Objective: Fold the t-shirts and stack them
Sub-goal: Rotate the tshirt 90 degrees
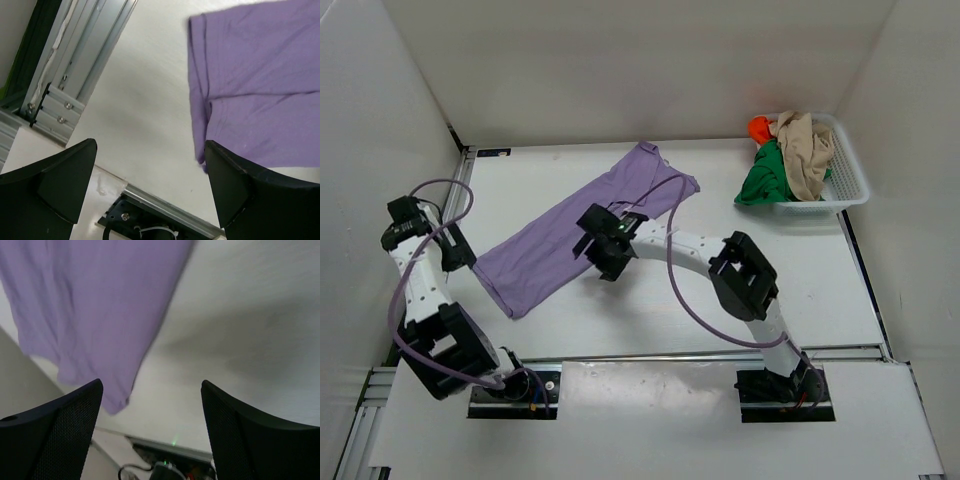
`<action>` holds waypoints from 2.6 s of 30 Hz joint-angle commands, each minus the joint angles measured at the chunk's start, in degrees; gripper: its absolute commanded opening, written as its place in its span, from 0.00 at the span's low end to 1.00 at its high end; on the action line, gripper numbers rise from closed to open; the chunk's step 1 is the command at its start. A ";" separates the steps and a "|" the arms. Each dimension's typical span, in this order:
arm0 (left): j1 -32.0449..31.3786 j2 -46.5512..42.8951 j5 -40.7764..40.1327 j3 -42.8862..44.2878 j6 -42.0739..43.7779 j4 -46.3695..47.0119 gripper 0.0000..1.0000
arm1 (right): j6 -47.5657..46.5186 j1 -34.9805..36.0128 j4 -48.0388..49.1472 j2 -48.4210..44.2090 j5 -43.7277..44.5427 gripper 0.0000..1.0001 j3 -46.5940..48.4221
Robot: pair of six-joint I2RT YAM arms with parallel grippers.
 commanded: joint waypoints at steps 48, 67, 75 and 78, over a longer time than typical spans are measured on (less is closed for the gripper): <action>-34.65 18.00 13.42 -9.78 -0.01 -0.62 0.69 | -10.31 -48.98 34.03 29.94 -13.21 0.74 34.02; -13.73 -18.55 7.19 -1.51 -0.01 2.18 1.00 | -29.26 -22.63 11.93 -37.14 -13.04 1.00 -42.43; -13.73 -25.95 2.55 -2.65 -0.01 1.13 1.00 | -17.97 -7.33 28.11 -27.23 -21.04 0.82 -48.98; -13.73 -27.08 0.43 -2.65 -0.01 1.13 1.00 | -15.96 -5.13 29.61 -19.16 -25.33 0.70 -45.46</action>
